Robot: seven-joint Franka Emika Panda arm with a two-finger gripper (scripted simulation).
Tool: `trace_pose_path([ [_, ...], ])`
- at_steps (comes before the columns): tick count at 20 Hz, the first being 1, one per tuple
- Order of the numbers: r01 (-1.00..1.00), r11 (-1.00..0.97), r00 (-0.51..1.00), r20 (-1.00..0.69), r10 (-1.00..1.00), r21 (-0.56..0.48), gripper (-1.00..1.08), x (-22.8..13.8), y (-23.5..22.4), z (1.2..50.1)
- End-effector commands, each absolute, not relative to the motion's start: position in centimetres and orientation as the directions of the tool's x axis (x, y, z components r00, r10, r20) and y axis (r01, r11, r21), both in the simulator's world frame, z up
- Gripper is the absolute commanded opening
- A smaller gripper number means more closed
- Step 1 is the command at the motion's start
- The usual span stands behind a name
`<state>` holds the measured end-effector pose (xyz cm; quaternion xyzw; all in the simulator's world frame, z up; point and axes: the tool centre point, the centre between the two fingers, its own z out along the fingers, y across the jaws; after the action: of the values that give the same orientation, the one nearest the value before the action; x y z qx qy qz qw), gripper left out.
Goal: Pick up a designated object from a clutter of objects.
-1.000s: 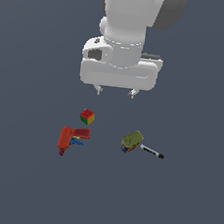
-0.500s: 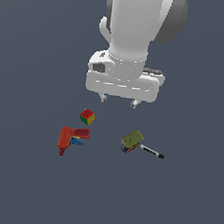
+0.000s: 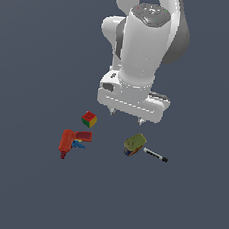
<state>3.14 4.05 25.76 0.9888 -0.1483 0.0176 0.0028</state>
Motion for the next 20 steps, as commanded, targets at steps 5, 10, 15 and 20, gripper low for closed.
trace_pose_path([
  [5, -0.426, -0.905, 0.904, 0.027, -0.426, -0.005, 1.0, 3.5, 5.6, 22.4],
  [10, -0.521, -0.853, 0.853, 0.02, -0.521, -0.007, 1.0, 3.6, 6.8, 19.8],
  [15, -0.611, -0.792, 0.792, 0.013, -0.611, -0.007, 1.0, 3.5, 8.0, 17.2],
  [20, -0.69, -0.723, 0.723, 0.007, -0.691, -0.005, 1.0, 3.3, 9.1, 14.7],
])
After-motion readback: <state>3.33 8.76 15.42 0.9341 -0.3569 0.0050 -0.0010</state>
